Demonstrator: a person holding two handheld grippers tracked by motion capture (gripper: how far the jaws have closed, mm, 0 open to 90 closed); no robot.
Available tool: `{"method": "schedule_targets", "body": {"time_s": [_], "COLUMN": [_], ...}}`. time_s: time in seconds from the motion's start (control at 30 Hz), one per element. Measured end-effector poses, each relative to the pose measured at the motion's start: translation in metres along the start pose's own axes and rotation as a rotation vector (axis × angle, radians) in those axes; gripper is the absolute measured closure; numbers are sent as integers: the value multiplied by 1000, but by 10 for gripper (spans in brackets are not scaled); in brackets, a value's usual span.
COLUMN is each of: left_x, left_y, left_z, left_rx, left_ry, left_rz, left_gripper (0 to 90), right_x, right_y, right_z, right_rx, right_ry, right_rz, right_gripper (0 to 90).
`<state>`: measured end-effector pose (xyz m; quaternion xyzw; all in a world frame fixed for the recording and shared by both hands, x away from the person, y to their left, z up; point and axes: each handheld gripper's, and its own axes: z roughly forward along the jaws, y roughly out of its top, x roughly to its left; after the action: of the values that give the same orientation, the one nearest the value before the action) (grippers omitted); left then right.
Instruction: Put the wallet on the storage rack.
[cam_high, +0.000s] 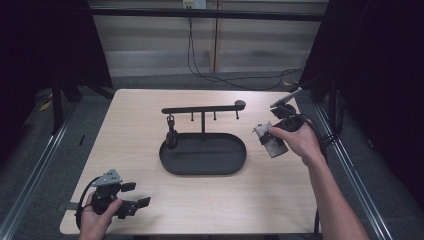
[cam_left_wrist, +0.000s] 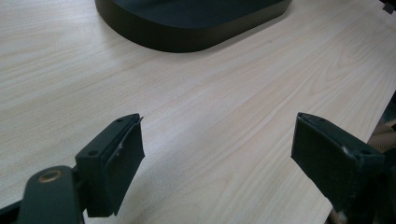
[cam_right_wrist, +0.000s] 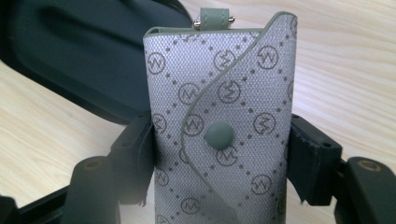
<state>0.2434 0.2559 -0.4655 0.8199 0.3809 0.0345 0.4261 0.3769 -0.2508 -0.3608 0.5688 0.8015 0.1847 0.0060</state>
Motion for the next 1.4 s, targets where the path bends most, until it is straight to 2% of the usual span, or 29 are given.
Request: {"method": "schedule_targets", "body": {"time_s": [0.2,0.37,0.5,0.7,0.9,1.0,1.13,1.4], "left_x": [0,0,-1,0,1,0,-1,-5], "left_y": [0,0,0,0,0,0,-1,1], "left_z": [0,-1,-3,-3,-5,-5,-4,-4], "left_rx": [-4,-7,-22,-37,-47,-45,-43,-36], "left_ry": [0,0,9,-1,-7,-6,-5,-28], "left_rz": [-2,-1,2,-17,-22,-11,-8,18], "left_gripper": [167,167,168,168,169,169,170,170], "right_x": [10,14,18,21,28,33,39,41], "right_y": [3,5,7,10,12,13,12,10], "right_z": [6,13,20,29,38,43,45,71], "right_rx": [-30,-65,-88,-123,-127,-126,-140,-120], "right_ry": [46,74,95,131,147,159,177,185], "right_rz": [-12,21,26,46,53,50,72,99], "right_gripper": [331,331,331,331,331,331,331,331]}}
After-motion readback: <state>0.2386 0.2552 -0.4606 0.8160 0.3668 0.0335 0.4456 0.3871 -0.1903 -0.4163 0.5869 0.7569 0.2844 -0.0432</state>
